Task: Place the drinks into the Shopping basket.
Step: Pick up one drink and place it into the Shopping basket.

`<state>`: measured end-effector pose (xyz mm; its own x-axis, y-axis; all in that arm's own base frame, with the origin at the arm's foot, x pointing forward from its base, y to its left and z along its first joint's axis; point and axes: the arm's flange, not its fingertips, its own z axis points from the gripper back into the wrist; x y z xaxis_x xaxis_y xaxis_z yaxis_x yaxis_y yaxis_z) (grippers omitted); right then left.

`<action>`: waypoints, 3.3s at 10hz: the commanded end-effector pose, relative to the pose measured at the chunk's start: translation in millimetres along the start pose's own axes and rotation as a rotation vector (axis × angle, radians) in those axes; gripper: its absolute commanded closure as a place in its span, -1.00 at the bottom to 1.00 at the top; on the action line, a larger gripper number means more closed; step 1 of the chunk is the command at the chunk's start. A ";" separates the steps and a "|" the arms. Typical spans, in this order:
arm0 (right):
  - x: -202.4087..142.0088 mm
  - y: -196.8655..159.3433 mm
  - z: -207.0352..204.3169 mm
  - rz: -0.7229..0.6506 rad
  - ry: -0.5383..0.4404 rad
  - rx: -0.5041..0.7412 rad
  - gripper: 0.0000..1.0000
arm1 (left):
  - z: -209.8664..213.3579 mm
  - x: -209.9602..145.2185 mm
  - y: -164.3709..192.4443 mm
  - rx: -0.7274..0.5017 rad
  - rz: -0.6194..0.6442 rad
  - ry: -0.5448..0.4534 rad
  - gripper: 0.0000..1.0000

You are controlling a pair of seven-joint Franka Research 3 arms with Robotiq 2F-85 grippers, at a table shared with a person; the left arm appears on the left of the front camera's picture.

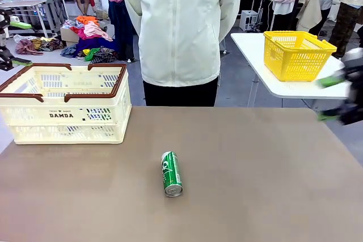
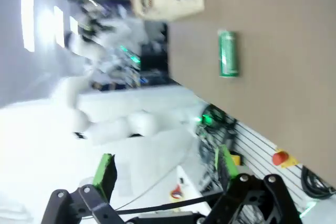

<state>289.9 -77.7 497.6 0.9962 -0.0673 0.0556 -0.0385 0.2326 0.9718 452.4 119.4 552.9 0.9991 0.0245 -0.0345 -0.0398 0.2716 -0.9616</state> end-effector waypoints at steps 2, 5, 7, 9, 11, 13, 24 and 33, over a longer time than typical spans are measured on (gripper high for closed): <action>-29.7 -37.2 87.8 0.067 -0.120 0.211 -1.00 | -1.2 -2.7 -1.0 0.003 -0.002 -0.003 -1.00; -39.4 -62.8 94.9 0.105 -0.193 0.192 -1.00 | -1.2 -2.7 -1.0 0.003 -0.002 -0.003 -1.00; -55.5 -45.9 108.5 0.061 -0.208 0.220 -1.00 | -1.2 -2.7 -1.0 0.003 -0.002 -0.003 -1.00; -55.5 -45.9 108.5 0.061 -0.208 0.220 -1.00 | -1.2 -2.7 -1.0 0.003 -0.002 -0.003 -1.00; -55.5 -45.9 108.5 0.061 -0.208 0.220 -1.00 | -1.7 -5.0 -30.8 0.011 0.035 -0.032 -1.00; -55.5 -45.9 108.5 0.061 -0.208 0.220 -1.00 | -68.1 -43.1 -78.7 0.336 0.026 -0.057 -1.00; -55.5 -45.9 108.5 0.061 -0.208 0.220 -1.00 | -355.0 -135.0 -57.6 1.114 -0.244 0.033 -1.00; -55.5 -45.9 108.5 0.061 -0.208 0.220 -1.00 | -490.9 -148.0 0.1 1.240 -0.164 -0.167 -1.00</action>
<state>229.5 -189.8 468.7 0.9550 -0.2553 0.1510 -0.1431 0.0493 0.9885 293.9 -346.4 442.4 0.9857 -0.0518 0.1600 0.0682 0.9928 -0.0988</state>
